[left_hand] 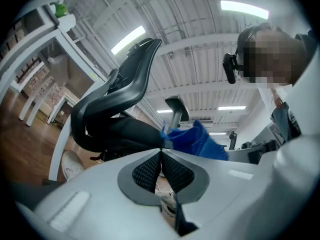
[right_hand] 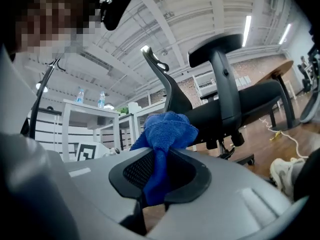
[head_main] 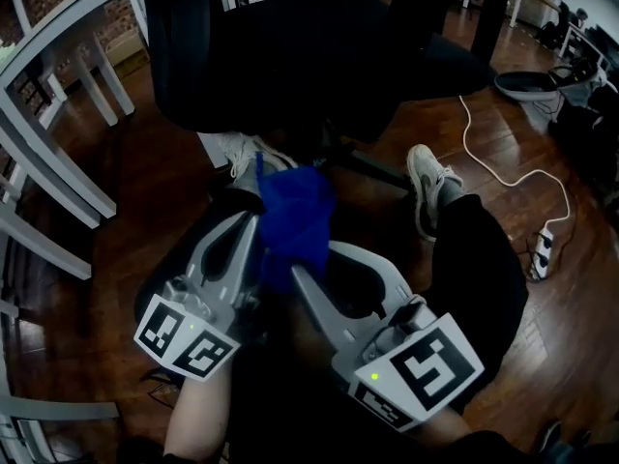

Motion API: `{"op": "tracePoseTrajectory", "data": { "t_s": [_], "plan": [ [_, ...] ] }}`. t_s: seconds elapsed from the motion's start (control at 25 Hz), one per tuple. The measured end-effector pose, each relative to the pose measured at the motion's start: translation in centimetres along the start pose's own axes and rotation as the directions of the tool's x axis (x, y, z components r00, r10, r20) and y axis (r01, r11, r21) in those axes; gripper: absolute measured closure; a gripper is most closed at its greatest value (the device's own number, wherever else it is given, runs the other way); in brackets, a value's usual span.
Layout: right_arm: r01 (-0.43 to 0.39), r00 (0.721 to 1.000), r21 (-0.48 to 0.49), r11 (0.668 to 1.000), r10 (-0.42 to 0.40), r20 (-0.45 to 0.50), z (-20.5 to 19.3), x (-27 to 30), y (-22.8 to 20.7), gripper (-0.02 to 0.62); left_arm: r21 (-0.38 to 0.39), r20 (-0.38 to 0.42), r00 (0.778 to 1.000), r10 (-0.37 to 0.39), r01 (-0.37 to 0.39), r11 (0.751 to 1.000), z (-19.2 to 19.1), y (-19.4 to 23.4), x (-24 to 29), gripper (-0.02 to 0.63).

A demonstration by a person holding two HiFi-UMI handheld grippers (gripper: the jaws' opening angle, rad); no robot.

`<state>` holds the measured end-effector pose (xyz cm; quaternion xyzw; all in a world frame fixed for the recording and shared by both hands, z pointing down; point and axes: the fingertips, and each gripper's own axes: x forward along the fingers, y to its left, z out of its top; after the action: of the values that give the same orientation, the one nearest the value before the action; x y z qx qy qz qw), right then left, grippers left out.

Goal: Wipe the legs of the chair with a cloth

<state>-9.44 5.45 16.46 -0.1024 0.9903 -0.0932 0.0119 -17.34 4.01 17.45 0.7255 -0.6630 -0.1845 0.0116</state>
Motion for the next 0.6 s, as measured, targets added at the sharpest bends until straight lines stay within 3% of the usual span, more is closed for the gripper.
{"op": "tracePoseTrajectory", "data": {
  "t_s": [0.2, 0.44, 0.6],
  "plan": [
    [0.143, 0.988, -0.179, 0.974, -0.152, -0.039, -0.9, -0.6, -0.2, 0.508, 0.006, -0.061, 0.996, 0.069, -0.069, 0.998, -1.8, 1.1, -0.2, 0.601],
    [0.2, 0.965, -0.256, 0.946, -0.235, -0.113, -3.0, -0.3, -1.3, 0.508, -0.005, -0.074, 0.997, 0.032, -0.032, 0.999, -2.5, 0.5, -0.8, 0.601],
    [0.188, 0.966, -0.278, 0.942, -0.228, -0.12, -3.8, -0.3, -1.2, 0.508, 0.005, -0.088, 0.996, 0.034, -0.033, 0.999, -3.2, 0.6, -0.4, 0.601]
  ]
}}
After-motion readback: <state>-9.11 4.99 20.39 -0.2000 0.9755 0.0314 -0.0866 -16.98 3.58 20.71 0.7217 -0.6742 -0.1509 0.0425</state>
